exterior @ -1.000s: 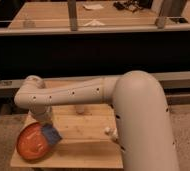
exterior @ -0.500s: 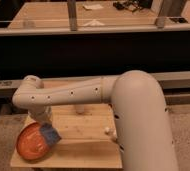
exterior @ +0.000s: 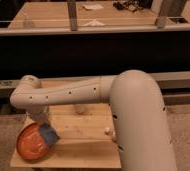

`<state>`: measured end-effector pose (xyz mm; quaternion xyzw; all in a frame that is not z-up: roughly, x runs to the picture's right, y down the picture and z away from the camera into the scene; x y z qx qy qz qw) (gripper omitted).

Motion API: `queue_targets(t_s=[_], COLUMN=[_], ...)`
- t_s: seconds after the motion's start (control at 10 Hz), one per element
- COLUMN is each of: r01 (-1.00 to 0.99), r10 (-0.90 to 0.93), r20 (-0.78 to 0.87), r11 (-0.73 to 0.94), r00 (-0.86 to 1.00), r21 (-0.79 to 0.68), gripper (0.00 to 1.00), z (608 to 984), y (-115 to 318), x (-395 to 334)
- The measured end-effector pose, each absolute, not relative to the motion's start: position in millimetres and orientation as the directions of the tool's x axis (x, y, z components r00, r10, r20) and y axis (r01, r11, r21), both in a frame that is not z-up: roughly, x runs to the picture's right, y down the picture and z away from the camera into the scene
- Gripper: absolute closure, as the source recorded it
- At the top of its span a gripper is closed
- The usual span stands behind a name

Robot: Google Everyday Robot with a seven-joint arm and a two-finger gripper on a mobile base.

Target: Place the white sponge in the ceramic bowl

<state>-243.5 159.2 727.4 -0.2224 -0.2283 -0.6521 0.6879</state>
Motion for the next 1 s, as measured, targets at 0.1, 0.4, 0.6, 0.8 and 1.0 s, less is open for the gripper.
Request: queue_targets(t_s=[0.1, 0.4, 0.6, 0.8, 1.0], r01=[0.999, 0.999, 0.999, 0.999, 0.999], r10=[-0.796, -0.797, -0.799, -0.799, -0.801], r20=[0.604, 0.602, 0.601, 0.6, 0.598], r11=[0.049, 0.045, 0.043, 0.037, 0.038], r00=[0.042, 0.037, 0.034, 0.026, 0.023], r21=[-0.006, -0.001, 0.001, 0.007, 0.011], gripper=[0.6, 0.56, 0.45, 0.3, 0.29], z=[726.9, 725.7, 725.0, 723.6, 722.8], y=[159.1, 159.2, 158.7, 160.2, 159.3], x=[-245.3, -248.7, -249.7, -252.7, -253.9])
